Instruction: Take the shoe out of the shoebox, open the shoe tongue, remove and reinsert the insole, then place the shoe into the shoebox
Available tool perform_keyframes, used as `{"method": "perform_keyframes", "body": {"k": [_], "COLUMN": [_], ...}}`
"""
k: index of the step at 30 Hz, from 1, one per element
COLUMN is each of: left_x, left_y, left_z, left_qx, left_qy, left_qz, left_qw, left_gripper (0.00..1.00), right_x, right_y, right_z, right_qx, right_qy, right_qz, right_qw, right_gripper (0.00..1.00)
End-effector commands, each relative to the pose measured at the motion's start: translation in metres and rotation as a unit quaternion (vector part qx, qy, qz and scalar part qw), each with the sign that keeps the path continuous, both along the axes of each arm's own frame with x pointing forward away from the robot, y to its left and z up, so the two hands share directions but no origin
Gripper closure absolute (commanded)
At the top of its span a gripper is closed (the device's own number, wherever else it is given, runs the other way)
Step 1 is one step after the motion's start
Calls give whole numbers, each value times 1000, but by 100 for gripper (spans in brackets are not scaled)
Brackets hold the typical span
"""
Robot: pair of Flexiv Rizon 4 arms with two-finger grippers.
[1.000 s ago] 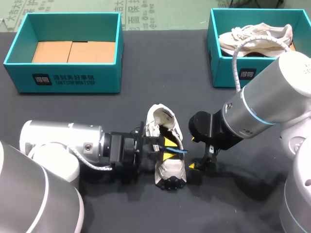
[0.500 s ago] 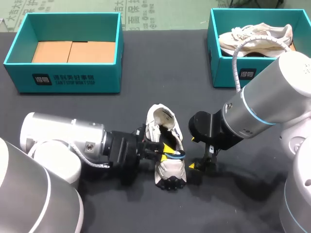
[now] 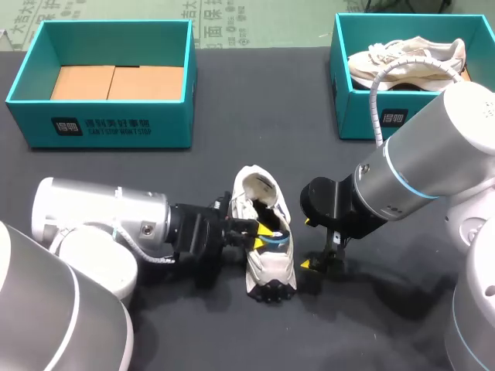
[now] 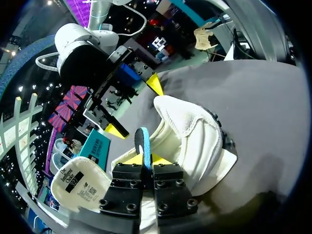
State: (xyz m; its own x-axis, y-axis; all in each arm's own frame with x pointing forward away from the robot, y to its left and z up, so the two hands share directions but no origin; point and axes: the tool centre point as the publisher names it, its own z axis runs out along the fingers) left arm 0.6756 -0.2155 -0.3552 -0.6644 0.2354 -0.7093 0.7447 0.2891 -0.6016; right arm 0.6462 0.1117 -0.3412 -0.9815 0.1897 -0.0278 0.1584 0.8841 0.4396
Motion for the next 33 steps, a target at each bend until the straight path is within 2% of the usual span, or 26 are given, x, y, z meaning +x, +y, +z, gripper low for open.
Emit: {"method": "perform_keyframes", "body": {"k": [1, 4, 5, 6, 9, 16, 21, 24, 29, 32, 33], "left_x": [2, -3, -5, -6, -10, -19, -24, -27, -30, -29, -28], "left_y": [-5, -5, -5, -5, -4, -3, -3, -4, -4, -5, -6], "left_z": [-3, 3, 6, 8, 15, 29, 35, 37, 35, 32, 30], "left_qx": [-10, -28, -34, -36, -49, -80, -88, -87, -62, -57, -54], "left_qy": [13, 28, 34, 36, 42, 59, 68, 77, 84, 89, 90], "left_qz": [-13, -23, -26, -28, -30, -41, -48, -53, -48, -46, -46], "left_qw": [1000, 999, 998, 998, 997, 994, 993, 992, 993, 993, 993], "left_gripper": [100, 98, 78, 66, 62, 69, 85, 82, 69, 73, 78], "right_x": [-1, -1, -1, -1, -1, -1, -1, -1, -1, -1, -1], "right_y": [0, 0, 0, 0, 0, 0, 0, 0, 0, 0, 0], "right_z": [-1, -1, -1, -1, -1, -1, -1, -1, -1, -1, -1], "right_qx": [1, 1, 1, 1, 1, 1, 1, 1, 1, 1, 1], "right_qy": [-1, -1, -1, -1, -1, -1, -1, -1, -1, -1, -1], "right_qz": [0, 0, 0, 0, 0, 0, 0, 0, 0, 0, 0], "right_qw": [1000, 1000, 1000, 1000, 1000, 1000, 1000, 1000, 1000, 1000, 1000], "right_gripper": [0, 0, 0, 0, 0, 0, 0, 0, 0, 0, 0]}}
